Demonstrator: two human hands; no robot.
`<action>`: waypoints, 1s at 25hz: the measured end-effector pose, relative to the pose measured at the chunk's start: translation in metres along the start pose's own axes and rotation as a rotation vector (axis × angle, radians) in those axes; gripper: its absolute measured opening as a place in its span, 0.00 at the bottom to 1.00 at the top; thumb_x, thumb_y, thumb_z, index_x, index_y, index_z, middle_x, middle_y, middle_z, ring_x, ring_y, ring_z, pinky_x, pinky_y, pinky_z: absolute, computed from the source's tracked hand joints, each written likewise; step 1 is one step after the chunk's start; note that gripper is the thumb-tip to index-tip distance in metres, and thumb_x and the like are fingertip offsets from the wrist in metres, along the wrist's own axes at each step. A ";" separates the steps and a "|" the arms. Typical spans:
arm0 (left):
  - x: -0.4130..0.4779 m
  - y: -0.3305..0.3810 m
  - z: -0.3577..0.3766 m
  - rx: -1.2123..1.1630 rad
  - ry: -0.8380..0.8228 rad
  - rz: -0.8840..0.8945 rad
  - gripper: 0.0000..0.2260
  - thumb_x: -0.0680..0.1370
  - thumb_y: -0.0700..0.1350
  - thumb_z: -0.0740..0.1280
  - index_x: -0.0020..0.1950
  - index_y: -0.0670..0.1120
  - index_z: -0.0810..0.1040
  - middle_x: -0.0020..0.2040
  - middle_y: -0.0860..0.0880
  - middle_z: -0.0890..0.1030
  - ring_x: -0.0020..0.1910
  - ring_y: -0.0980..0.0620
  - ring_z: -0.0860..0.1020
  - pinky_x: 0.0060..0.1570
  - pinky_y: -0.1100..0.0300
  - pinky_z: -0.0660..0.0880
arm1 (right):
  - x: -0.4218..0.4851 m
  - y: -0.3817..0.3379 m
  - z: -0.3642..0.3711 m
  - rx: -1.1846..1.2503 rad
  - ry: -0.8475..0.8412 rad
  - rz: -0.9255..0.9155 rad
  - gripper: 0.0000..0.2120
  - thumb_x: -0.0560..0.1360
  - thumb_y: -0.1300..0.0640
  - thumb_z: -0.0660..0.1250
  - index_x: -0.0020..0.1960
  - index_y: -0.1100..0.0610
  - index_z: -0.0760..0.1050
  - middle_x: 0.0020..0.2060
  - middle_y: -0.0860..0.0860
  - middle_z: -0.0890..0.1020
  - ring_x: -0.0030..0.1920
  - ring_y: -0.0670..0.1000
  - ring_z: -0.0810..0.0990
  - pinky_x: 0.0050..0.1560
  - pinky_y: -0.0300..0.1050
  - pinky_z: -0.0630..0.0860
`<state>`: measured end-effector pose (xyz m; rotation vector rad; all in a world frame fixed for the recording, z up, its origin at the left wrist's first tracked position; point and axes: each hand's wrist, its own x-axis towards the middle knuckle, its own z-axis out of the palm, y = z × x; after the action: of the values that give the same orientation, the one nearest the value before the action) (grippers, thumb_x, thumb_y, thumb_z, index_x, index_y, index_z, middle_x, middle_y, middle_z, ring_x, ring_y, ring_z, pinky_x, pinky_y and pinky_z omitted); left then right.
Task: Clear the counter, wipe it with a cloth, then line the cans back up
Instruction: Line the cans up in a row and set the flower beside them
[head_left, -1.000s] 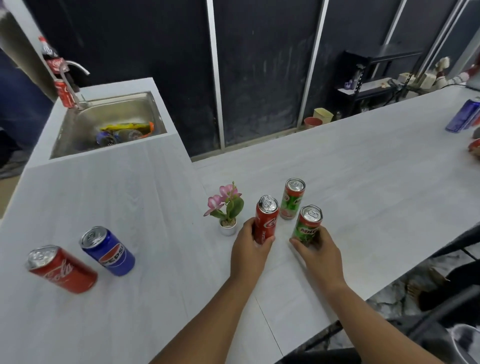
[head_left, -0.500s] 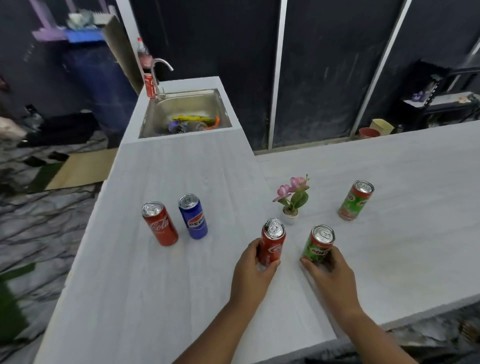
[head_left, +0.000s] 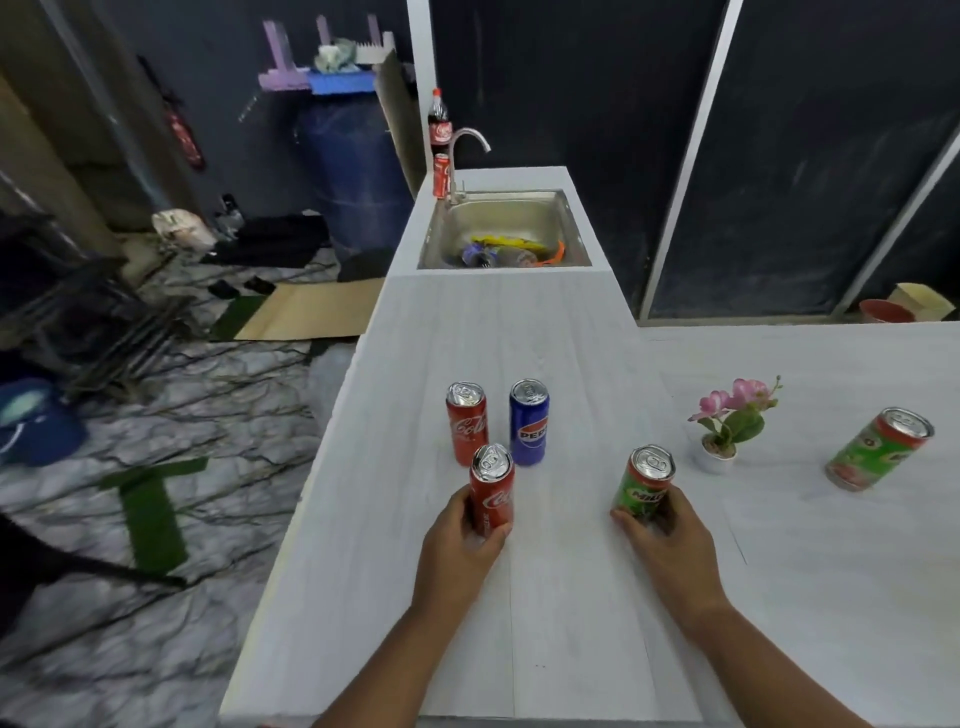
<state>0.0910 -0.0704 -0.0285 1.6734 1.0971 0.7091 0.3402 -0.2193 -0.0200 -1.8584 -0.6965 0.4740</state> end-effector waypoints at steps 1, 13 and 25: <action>0.002 -0.005 -0.012 -0.002 0.021 -0.004 0.27 0.75 0.53 0.81 0.71 0.62 0.74 0.64 0.68 0.80 0.64 0.64 0.80 0.64 0.66 0.77 | 0.005 -0.002 0.007 -0.023 -0.008 -0.012 0.26 0.72 0.48 0.82 0.67 0.46 0.78 0.59 0.42 0.84 0.59 0.45 0.83 0.63 0.50 0.79; 0.072 -0.029 -0.092 0.011 0.064 -0.050 0.29 0.76 0.48 0.81 0.72 0.58 0.72 0.64 0.62 0.81 0.61 0.69 0.79 0.62 0.67 0.76 | 0.056 -0.018 0.055 -0.117 -0.055 -0.074 0.25 0.73 0.45 0.80 0.66 0.40 0.74 0.55 0.35 0.81 0.57 0.37 0.79 0.54 0.41 0.74; 0.113 -0.038 -0.107 -0.079 0.052 -0.035 0.28 0.75 0.47 0.81 0.74 0.54 0.77 0.67 0.56 0.83 0.64 0.60 0.81 0.66 0.59 0.77 | 0.076 -0.014 0.063 -0.253 -0.066 -0.061 0.33 0.73 0.38 0.78 0.75 0.46 0.75 0.62 0.48 0.83 0.61 0.49 0.78 0.65 0.53 0.78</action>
<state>0.0356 0.0798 -0.0305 1.5730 1.1185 0.7672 0.3554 -0.1218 -0.0308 -2.0576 -0.8884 0.4251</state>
